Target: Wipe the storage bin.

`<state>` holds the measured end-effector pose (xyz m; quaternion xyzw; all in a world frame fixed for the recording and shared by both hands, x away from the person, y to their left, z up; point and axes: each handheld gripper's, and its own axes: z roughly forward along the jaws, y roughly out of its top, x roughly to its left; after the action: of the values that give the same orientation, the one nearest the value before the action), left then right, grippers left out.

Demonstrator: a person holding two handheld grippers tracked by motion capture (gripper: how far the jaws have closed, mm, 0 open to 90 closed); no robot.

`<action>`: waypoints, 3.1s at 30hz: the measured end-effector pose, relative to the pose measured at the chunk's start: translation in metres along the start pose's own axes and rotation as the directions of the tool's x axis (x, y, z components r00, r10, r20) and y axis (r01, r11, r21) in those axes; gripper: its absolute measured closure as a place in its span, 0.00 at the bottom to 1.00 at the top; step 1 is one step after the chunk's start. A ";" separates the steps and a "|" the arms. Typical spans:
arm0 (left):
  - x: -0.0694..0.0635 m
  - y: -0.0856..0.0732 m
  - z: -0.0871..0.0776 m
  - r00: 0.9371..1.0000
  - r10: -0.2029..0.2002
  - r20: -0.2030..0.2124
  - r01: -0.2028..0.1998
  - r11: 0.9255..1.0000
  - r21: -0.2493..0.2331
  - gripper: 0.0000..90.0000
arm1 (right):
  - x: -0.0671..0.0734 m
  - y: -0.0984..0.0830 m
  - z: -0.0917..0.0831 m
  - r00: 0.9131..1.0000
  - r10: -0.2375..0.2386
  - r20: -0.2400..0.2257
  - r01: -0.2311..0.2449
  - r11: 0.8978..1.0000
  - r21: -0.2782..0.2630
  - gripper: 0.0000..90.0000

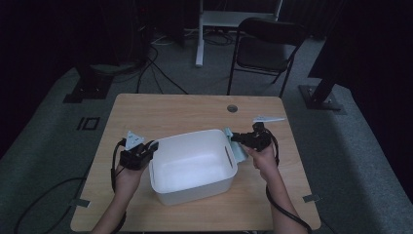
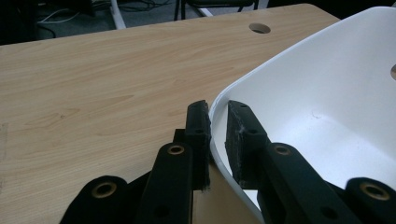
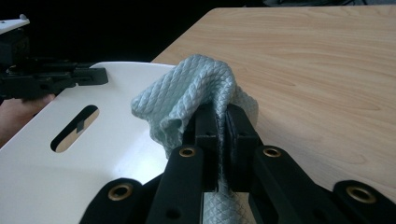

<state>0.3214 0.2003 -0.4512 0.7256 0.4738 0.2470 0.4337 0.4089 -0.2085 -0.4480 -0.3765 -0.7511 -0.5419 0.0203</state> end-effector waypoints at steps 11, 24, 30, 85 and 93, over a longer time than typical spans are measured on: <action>0.000 0.000 0.000 1.000 -0.002 0.001 0.002 1.000 -0.001 0.89 | -0.007 -0.008 0.012 0.999 0.000 0.035 -0.003 0.998 0.068 0.95; -0.001 0.001 0.001 1.000 0.001 -0.007 -0.001 1.000 0.006 0.89 | -0.017 -0.012 0.020 0.999 0.043 0.011 -0.044 0.997 0.069 0.95; -0.001 0.000 0.001 1.000 -0.007 0.001 0.007 1.000 -0.003 0.88 | -0.019 -0.013 0.024 0.998 0.045 0.031 -0.048 0.995 0.085 0.95; -0.003 -0.001 0.000 1.000 -0.018 -0.021 0.017 1.000 -0.009 0.88 | 0.003 -0.104 -0.003 0.997 0.070 0.038 -0.076 0.981 0.179 0.95; -0.003 -0.001 0.000 1.000 -0.013 -0.017 0.013 1.000 -0.005 0.88 | 0.007 -0.085 -0.009 0.998 0.055 0.025 -0.058 0.992 0.114 0.95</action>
<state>0.3198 0.1975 -0.4517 0.7192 0.4816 0.2514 0.4331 0.3507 -0.2236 -0.5090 -0.4017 -0.7701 -0.4931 0.0490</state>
